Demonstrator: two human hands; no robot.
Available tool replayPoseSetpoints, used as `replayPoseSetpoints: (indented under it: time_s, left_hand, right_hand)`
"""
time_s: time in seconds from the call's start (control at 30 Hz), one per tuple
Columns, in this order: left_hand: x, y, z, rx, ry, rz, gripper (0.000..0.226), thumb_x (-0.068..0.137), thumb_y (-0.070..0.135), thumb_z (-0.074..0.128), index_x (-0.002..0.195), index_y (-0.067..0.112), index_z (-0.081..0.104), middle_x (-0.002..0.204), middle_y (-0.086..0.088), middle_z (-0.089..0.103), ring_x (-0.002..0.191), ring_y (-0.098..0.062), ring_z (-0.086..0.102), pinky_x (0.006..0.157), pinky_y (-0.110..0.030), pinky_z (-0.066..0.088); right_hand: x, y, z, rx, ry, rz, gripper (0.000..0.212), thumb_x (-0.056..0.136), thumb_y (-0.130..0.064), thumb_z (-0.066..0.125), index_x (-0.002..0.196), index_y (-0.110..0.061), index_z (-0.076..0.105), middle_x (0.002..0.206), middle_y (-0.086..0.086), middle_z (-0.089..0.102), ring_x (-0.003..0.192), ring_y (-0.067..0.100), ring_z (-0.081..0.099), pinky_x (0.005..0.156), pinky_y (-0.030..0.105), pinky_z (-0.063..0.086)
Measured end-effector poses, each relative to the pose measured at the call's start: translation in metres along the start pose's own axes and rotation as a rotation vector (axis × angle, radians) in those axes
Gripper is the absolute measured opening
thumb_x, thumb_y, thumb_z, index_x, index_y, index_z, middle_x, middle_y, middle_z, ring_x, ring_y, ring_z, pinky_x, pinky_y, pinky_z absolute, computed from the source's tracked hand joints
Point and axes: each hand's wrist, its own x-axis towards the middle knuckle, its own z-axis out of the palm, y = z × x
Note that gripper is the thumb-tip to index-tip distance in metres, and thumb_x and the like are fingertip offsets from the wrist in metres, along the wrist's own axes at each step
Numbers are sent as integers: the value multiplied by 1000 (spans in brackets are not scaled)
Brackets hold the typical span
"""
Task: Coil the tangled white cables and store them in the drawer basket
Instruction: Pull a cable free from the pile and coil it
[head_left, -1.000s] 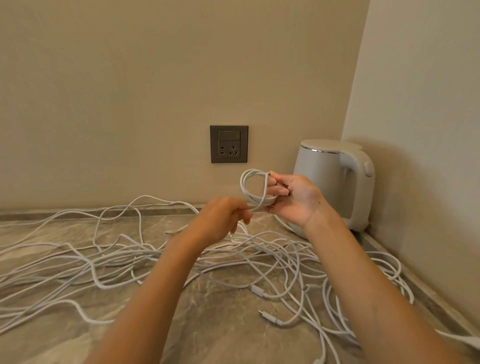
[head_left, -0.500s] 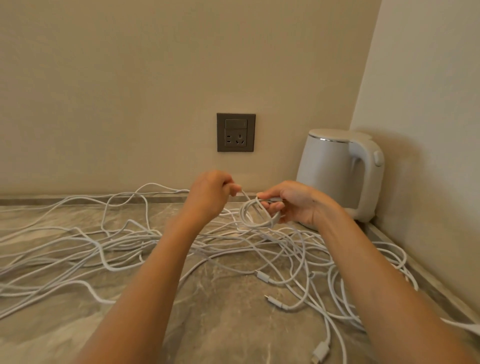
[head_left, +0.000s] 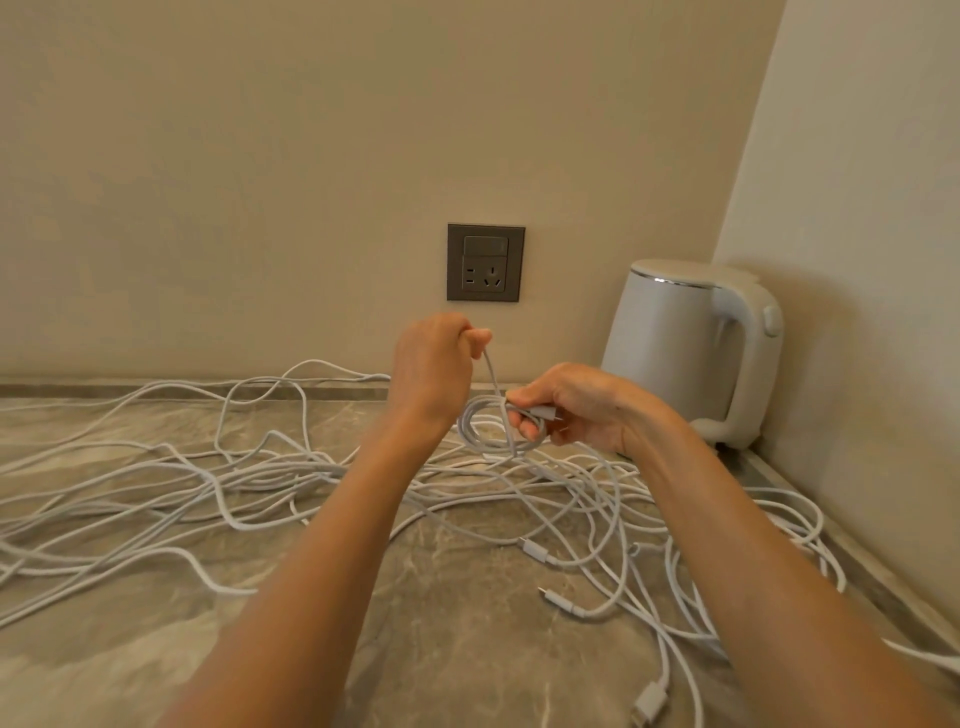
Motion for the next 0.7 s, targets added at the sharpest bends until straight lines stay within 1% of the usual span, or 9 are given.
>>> replayPoseSetpoints:
  time_s: [0.07,0.17,0.3,0.33,0.4,0.47,0.53,0.6,0.7]
  left_hand:
    - [-2,4,0,-6,30,23,28,95,16,47,78,3,64,89,-13,69,78,-20,56,62,-21,26]
    - [-5,9,4,-35,54,58,26,95,13,47,76,3,62,89,-15,70,82,-25,61,62,-24,29]
    - [-11,16,12,-72,15,98,25,95,13,48,78,-1,61,83,-15,69,67,-18,52,59,-26,31]
    - [-11,17,13,-89,7,102,25,95,13,48,78,-1,60,81,-16,68,65,-19,50,58,-28,31]
    - [-11,21,13,-130,-25,112,27,95,15,49,77,-2,60,74,-16,65,66,-28,53,63,-34,37]
    - [-14,25,15,-180,-95,119,26,94,13,49,72,1,58,63,-9,60,63,-28,52,64,-35,36]
    - [-19,26,19,-203,-168,121,27,93,10,48,68,2,54,57,-4,55,56,-20,46,60,-32,33]
    - [-20,23,24,-206,-228,111,29,93,10,48,70,-3,57,55,-7,54,54,-19,44,63,-35,36]
    - [-19,18,26,-215,-266,76,30,93,11,47,66,4,58,46,1,49,45,-9,43,61,-32,39]
  right_hand:
    - [1,0,3,27,29,19,33,97,-17,45,67,-11,58,50,-3,56,52,7,43,50,21,26]
    - [3,-2,6,90,130,39,32,97,-15,47,68,-8,58,50,0,58,54,9,45,50,20,26]
    - [7,-7,10,66,308,45,37,99,-11,43,63,-7,53,62,6,52,57,12,42,52,20,26]
    - [9,-7,9,110,355,28,38,98,-9,43,61,-7,52,62,7,52,57,12,41,51,19,26]
    - [12,-5,6,253,474,-43,36,95,-6,46,60,-6,54,61,7,52,55,12,44,46,16,29]
    - [13,0,1,418,560,-116,34,94,-5,48,61,-5,56,60,7,53,53,12,47,42,16,30]
    - [14,2,-2,636,566,-147,33,96,-6,48,64,-5,57,60,7,53,54,12,45,47,18,28]
    - [13,4,-8,850,517,-155,30,97,-7,47,68,-6,57,61,5,53,55,9,47,48,18,29]
    - [11,3,-15,1047,414,-163,26,97,-7,45,74,-6,58,62,2,54,57,6,48,50,17,30]
